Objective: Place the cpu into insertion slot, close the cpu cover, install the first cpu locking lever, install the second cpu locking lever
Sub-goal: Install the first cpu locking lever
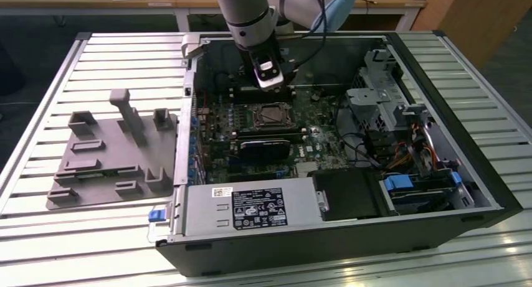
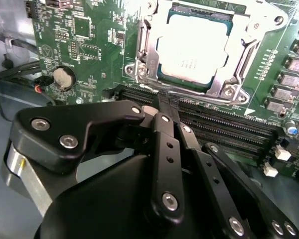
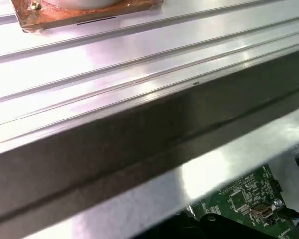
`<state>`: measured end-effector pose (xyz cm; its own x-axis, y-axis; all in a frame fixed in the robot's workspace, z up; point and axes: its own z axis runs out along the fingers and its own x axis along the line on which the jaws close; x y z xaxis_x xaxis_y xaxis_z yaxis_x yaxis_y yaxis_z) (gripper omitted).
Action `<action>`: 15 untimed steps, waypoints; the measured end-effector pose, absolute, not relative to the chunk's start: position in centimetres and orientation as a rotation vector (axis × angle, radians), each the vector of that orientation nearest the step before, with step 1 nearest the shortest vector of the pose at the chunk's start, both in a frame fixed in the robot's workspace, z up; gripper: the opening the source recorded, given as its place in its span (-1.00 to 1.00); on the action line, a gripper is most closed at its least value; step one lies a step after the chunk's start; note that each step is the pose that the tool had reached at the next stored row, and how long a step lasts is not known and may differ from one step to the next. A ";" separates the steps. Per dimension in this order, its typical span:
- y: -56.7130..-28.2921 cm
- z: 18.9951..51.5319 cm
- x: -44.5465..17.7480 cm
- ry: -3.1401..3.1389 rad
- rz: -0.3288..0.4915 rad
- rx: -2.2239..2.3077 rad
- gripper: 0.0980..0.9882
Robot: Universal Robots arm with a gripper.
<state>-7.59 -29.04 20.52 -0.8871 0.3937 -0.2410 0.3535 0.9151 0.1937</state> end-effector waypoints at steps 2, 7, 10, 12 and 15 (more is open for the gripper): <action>-29.0 21.0 -7.6 2.801 0.209 0.558 -0.99; -29.0 21.4 -7.6 2.800 0.209 0.558 -0.99; -29.0 21.4 -7.6 2.801 0.209 0.558 -0.99; -29.0 21.4 -7.6 2.801 0.209 0.558 -0.99; -29.0 21.4 -7.5 2.815 0.192 0.559 -0.99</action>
<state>-7.52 -29.05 21.35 -0.8908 0.3914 -0.2310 0.3563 0.9170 0.1795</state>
